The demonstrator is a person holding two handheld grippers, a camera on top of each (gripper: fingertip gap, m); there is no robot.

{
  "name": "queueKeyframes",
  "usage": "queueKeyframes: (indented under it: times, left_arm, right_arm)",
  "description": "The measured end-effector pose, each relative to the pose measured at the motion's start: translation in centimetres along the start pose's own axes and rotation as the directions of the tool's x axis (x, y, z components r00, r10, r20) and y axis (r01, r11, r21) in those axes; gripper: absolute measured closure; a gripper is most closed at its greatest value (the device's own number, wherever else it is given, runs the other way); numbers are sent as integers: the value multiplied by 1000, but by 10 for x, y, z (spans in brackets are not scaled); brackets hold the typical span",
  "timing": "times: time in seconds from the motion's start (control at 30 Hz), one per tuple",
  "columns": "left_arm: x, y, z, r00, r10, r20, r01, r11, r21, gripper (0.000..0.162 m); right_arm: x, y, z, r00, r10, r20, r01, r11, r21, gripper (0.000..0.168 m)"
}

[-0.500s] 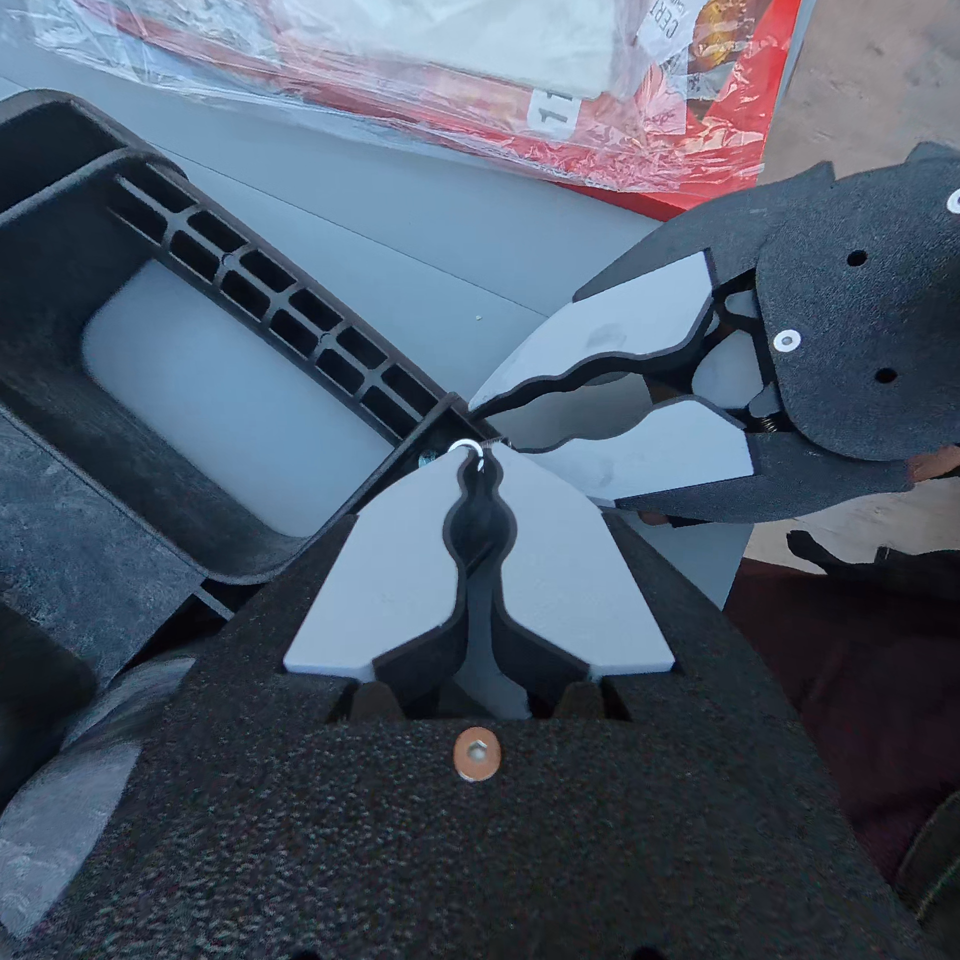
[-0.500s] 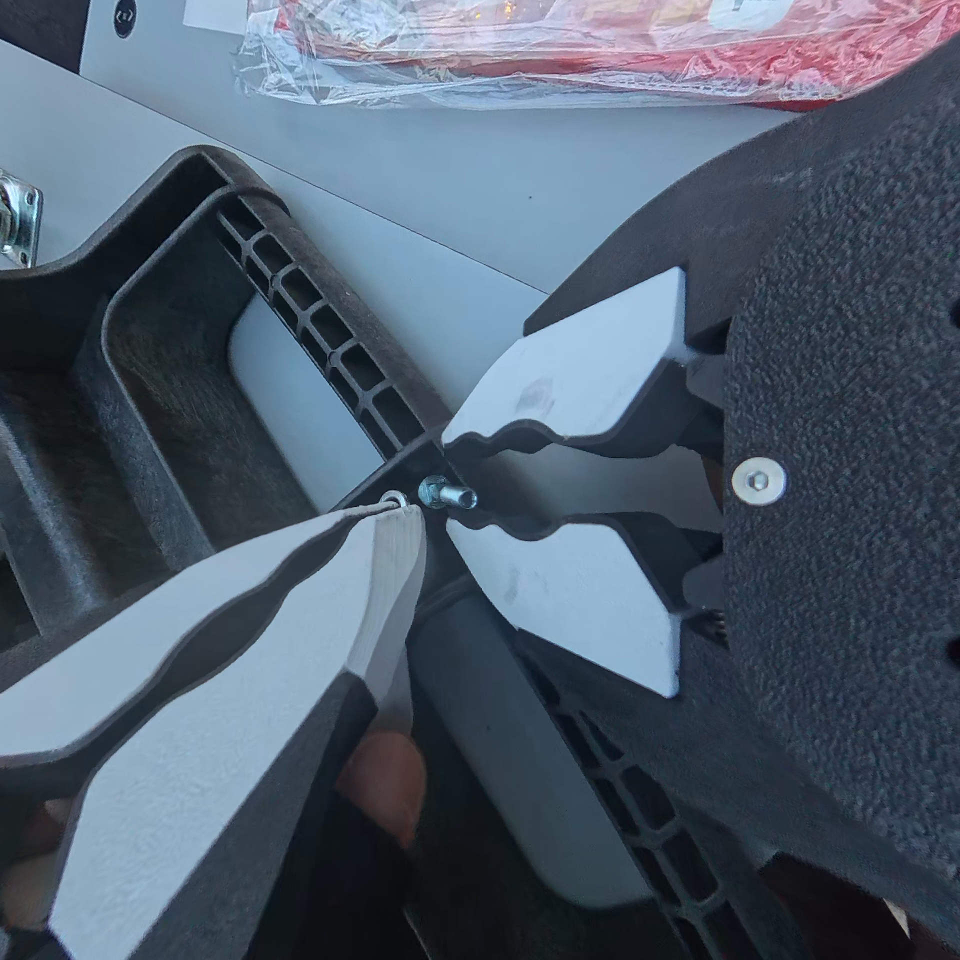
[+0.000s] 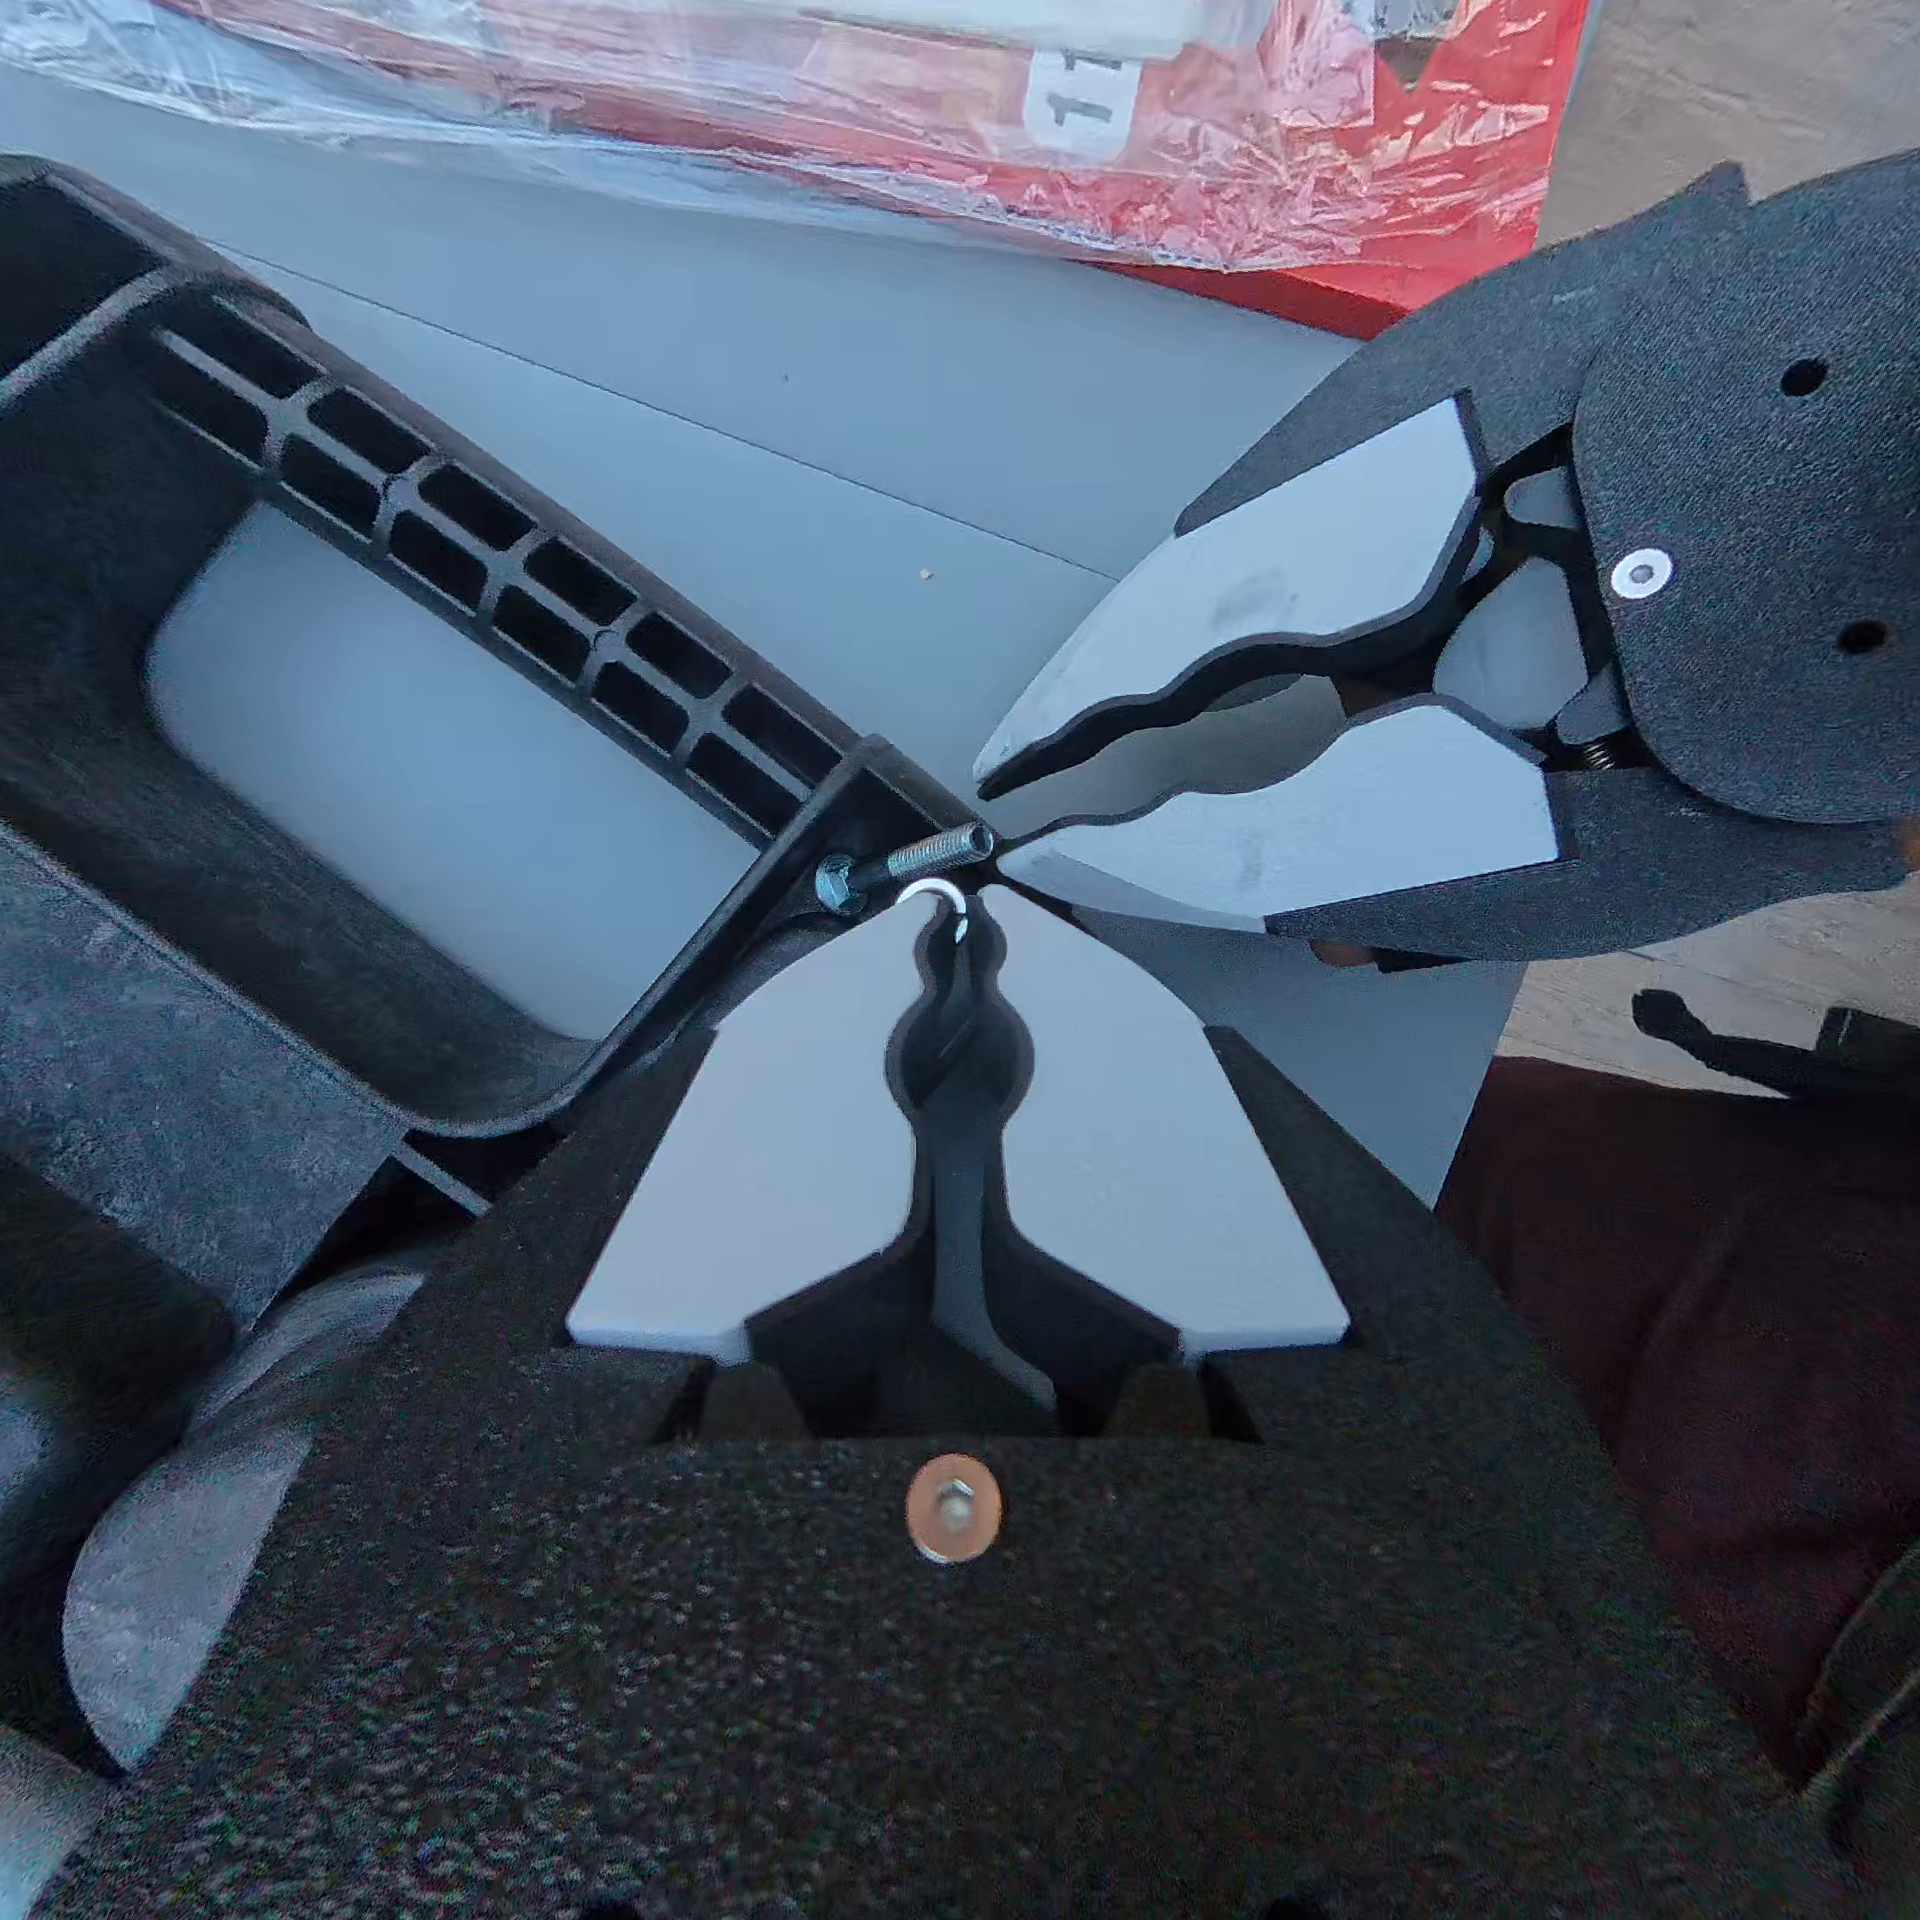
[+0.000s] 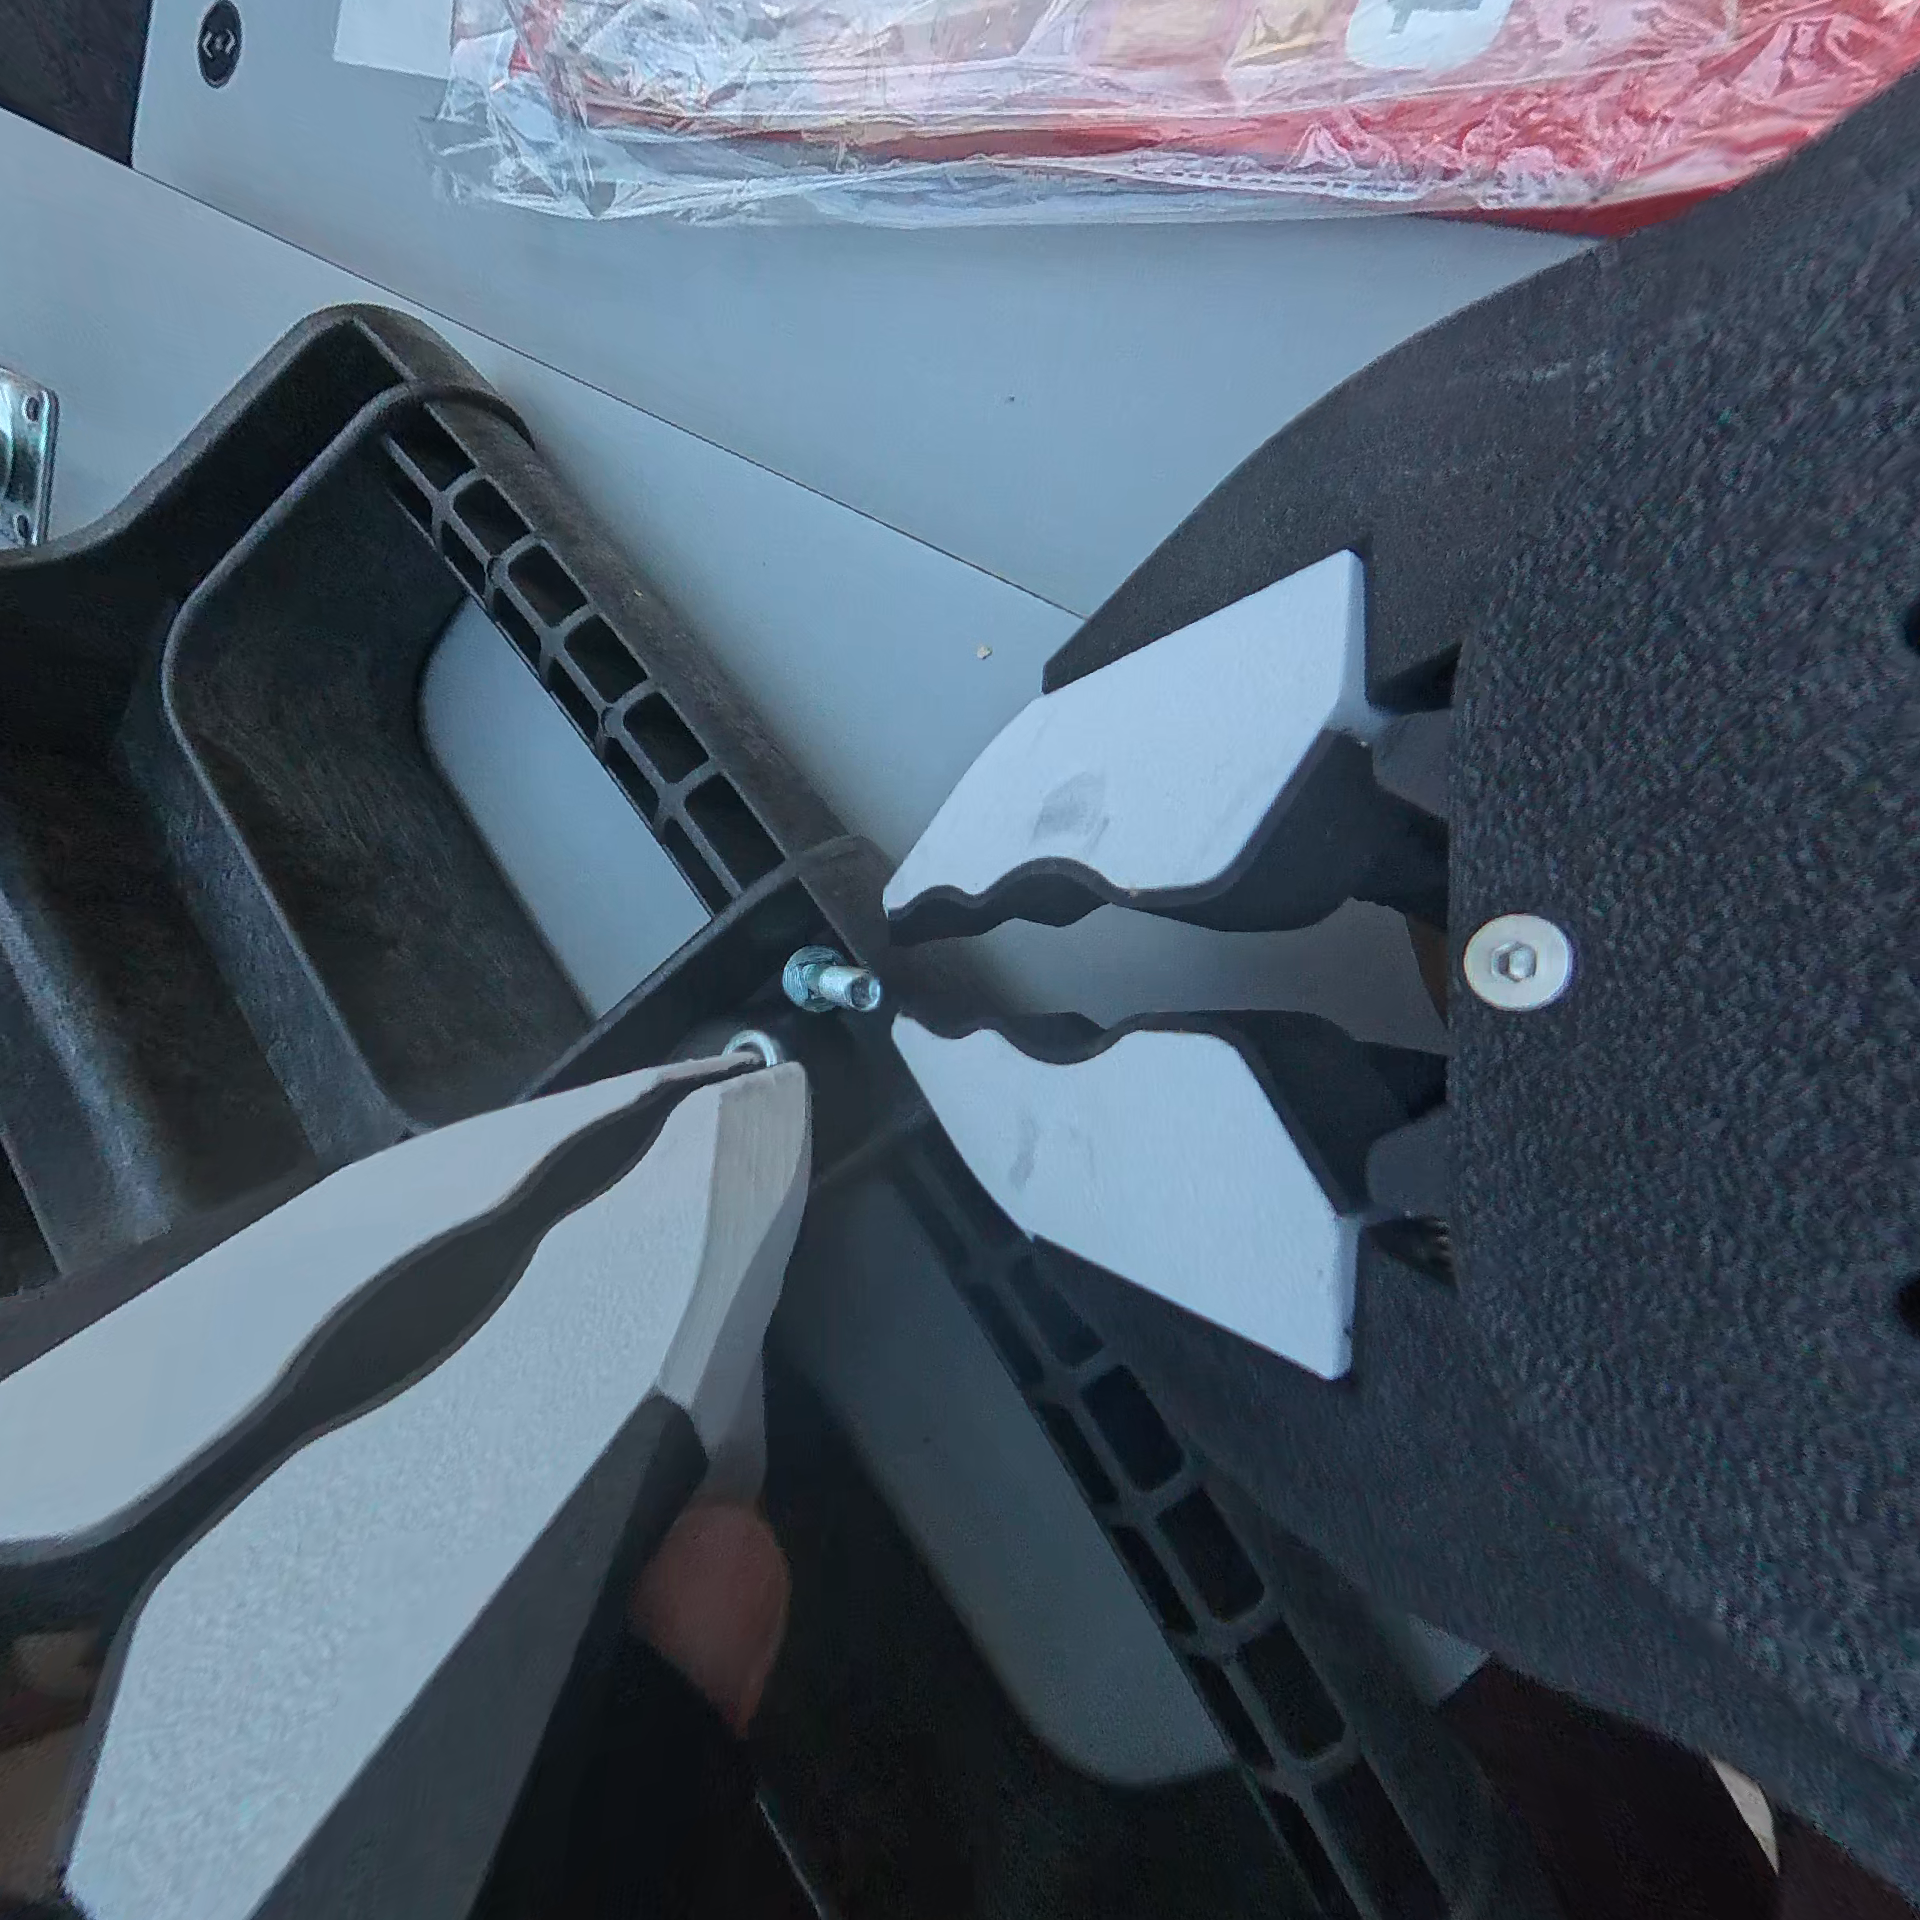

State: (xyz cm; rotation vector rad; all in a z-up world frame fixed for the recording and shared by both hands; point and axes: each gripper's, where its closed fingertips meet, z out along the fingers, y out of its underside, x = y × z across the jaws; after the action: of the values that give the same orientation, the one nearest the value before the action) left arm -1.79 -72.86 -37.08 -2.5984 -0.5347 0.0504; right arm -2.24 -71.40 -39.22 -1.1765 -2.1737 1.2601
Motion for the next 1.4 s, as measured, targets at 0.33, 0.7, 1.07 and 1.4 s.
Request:
queueKeyframes:
  times: [0.33, 0.7, 1.07, 1.4]
  left_arm:
    - [-7, 1, -23, 992, -116, 50, 114, 993, 39, 160]
    - [-6, 1, -32, 985, -168, 50, 163, 983, 85, 160]
    - [-7, 8, -36, 977, -206, 56, 201, 976, 78, 160]
    - [-7, 9, -49, 969, -241, 55, 233, 965, 118, 160]
  right_arm:
    - [-2, -8, 9, 994, -107, 29, 107, 994, 0, 164]
    - [-8, -11, 23, 981, -192, 8, 192, 980, -57, 162]
    - [-6, -10, 15, 954, -290, 77, 297, 950, -92, 158]
    - [-14, -7, 24, 613, -707, 353, 767, 640, -51, 152]
